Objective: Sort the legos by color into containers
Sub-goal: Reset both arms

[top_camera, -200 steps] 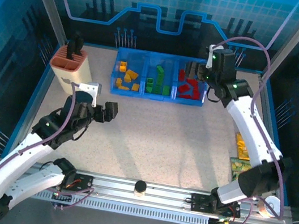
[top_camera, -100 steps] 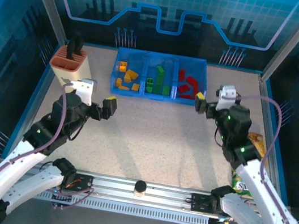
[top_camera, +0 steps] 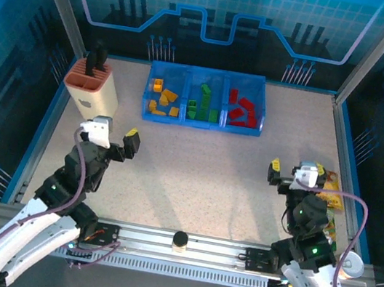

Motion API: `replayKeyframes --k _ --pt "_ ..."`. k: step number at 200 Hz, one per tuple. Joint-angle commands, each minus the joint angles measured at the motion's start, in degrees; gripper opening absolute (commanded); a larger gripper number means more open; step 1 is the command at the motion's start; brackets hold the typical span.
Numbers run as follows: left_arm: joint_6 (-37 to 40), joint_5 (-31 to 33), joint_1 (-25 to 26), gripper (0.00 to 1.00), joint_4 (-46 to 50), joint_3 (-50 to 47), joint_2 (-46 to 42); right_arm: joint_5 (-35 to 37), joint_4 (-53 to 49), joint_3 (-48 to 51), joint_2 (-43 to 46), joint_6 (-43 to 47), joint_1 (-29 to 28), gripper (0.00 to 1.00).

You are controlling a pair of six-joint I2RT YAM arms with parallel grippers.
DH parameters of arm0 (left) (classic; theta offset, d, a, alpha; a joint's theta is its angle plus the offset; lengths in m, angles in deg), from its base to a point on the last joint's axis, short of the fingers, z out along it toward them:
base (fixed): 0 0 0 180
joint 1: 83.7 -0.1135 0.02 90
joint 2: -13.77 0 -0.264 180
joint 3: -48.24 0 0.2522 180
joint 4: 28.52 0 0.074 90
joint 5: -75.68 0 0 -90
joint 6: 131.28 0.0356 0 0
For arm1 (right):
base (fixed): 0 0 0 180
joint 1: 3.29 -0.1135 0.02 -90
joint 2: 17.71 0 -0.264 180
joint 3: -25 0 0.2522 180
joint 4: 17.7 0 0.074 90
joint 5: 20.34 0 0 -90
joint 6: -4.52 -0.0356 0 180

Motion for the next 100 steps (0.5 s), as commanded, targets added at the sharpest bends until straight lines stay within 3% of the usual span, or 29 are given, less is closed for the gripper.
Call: replayKeyframes --k 1,28,43,55,77,100 --pt "4.71 8.48 0.33 0.99 0.96 -1.65 3.75 0.54 -2.60 3.46 7.59 -3.37 -0.45 1.00" --pt "3.86 11.27 0.37 0.99 0.34 -4.75 8.07 0.10 -4.92 3.78 2.52 -5.48 -0.99 1.00" --pt "3.03 11.49 0.32 0.99 -3.26 -7.55 8.05 0.58 -4.75 4.56 -0.60 -8.12 -1.25 1.00" --pt "4.98 10.96 0.33 0.99 -7.77 -10.77 7.87 -0.21 -3.86 5.84 -2.44 -5.25 -1.64 1.00" --pt "6.34 10.87 0.41 0.99 -12.64 -16.31 7.39 3.47 0.36 10.49 -3.56 -5.34 -2.38 1.00" --pt "7.18 8.25 0.50 0.99 -15.15 -18.72 8.04 7.95 -2.53 10.08 -2.83 -8.73 -2.39 1.00"
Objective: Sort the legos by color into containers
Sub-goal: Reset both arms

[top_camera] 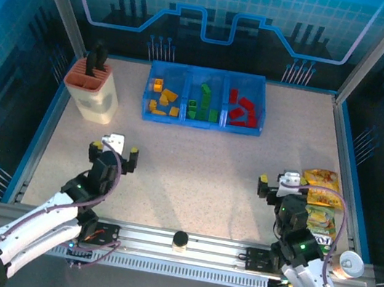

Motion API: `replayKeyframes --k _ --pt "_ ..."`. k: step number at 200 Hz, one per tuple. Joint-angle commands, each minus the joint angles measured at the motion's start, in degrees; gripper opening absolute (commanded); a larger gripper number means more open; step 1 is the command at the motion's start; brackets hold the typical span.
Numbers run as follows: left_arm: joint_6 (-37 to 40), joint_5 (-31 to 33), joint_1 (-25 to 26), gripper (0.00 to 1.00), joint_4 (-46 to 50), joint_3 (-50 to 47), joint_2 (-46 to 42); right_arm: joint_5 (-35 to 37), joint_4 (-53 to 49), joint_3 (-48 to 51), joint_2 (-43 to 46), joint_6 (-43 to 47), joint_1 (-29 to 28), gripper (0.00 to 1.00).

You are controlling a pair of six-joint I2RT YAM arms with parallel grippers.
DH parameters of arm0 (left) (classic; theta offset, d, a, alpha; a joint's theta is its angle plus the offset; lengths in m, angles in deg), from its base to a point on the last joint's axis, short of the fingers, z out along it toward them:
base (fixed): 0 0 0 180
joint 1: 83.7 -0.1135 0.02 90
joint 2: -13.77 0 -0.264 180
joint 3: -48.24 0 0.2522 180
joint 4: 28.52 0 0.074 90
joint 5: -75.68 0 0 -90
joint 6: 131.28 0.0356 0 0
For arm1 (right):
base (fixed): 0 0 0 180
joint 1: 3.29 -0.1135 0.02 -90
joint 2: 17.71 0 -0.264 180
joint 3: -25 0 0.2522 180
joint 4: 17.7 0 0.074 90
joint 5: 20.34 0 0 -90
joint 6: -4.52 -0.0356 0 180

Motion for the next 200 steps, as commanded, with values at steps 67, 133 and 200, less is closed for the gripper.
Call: replayKeyframes --k 67,133,200 --pt "1.54 -0.17 0.57 0.99 -5.24 -0.77 1.35 10.92 3.73 3.70 8.14 -3.87 -0.73 1.00" --pt "-0.36 5.04 0.70 0.99 -2.77 -1.87 -3.87 9.23 9.17 5.07 6.09 -1.84 -0.73 1.00" --pt "-0.85 11.71 0.69 0.99 -5.53 -5.51 -11.80 7.69 11.91 5.67 5.13 -0.49 -0.82 1.00"
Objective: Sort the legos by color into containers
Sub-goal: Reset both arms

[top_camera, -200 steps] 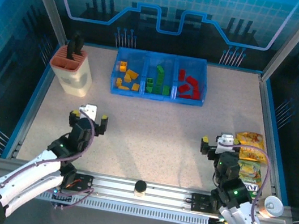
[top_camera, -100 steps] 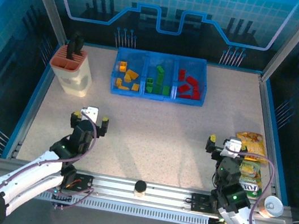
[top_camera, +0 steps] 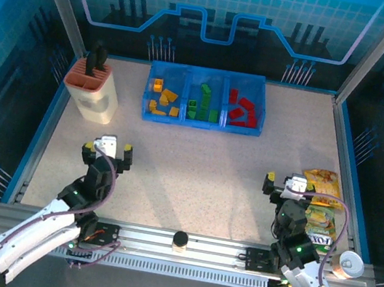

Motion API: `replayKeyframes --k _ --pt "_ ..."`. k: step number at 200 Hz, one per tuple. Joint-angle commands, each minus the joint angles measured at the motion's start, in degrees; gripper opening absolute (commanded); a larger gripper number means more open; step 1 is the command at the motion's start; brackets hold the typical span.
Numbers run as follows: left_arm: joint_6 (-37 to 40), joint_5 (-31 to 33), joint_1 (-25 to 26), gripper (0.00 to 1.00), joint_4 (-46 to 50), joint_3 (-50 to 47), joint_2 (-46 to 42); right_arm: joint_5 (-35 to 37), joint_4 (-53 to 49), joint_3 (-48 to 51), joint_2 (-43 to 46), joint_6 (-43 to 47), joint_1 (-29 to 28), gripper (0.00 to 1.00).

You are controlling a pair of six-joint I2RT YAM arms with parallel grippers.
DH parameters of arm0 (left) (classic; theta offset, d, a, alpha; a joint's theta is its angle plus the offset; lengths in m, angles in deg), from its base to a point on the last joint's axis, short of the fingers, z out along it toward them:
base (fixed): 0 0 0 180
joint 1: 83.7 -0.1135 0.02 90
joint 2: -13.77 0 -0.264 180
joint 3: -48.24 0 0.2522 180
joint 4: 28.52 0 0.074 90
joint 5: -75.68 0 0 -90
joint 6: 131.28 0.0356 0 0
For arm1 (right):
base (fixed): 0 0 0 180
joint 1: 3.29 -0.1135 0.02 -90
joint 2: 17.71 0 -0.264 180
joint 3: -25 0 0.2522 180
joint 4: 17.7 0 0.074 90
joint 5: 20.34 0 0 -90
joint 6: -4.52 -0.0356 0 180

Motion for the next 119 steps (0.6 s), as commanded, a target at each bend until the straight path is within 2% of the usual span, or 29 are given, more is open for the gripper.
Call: replayKeyframes --k 1,43,119 --pt "-0.31 4.27 0.39 0.99 -3.22 -3.12 -4.34 -0.18 3.40 0.94 0.33 1.05 -0.82 1.00" --pt "1.28 4.59 0.39 0.99 -6.15 -6.51 -11.19 -0.60 10.30 3.75 0.37 2.60 -0.82 1.00" --pt "2.44 4.59 0.26 0.99 -9.58 -7.45 -10.53 0.16 22.82 4.52 -10.22 2.89 -0.60 1.00"
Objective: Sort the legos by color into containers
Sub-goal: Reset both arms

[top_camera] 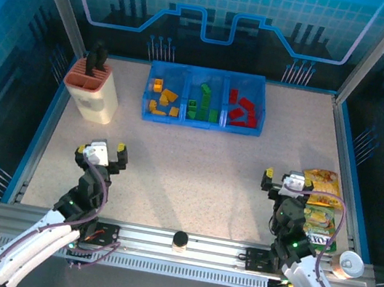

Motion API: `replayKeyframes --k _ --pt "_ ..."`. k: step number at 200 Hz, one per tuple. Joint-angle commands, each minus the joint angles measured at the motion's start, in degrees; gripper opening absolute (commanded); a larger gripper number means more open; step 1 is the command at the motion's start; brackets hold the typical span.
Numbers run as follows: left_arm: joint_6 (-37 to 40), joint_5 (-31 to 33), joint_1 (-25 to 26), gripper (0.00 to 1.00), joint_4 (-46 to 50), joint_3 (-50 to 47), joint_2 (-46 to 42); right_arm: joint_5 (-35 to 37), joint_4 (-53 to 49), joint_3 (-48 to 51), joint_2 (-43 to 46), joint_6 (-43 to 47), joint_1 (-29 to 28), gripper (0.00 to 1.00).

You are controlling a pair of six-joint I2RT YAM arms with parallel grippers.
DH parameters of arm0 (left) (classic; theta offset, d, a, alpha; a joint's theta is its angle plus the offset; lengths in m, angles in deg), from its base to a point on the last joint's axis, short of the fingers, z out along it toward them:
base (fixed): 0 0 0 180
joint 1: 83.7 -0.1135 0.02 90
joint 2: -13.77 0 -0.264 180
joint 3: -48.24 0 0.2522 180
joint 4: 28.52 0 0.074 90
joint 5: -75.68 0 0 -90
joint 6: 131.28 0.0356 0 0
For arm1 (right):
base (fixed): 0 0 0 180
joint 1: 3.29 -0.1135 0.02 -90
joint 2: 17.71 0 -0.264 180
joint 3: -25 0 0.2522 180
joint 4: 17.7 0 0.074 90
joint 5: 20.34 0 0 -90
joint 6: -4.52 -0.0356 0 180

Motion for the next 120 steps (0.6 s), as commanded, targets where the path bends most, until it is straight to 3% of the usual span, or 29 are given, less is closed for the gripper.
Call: replayKeyframes --k 1,66,120 --pt "1.83 1.55 0.25 0.99 -4.15 -1.27 0.15 0.49 8.08 2.01 -2.09 0.54 -0.57 1.00" --pt "4.85 -0.82 -1.44 0.99 -16.86 -3.95 5.67 -0.98 10.21 2.02 -4.77 -0.65 1.18 1.00" --pt "5.03 -2.66 -3.42 0.99 -23.87 -4.81 11.07 -4.44 15.09 2.05 -10.94 -4.61 6.58 1.00"
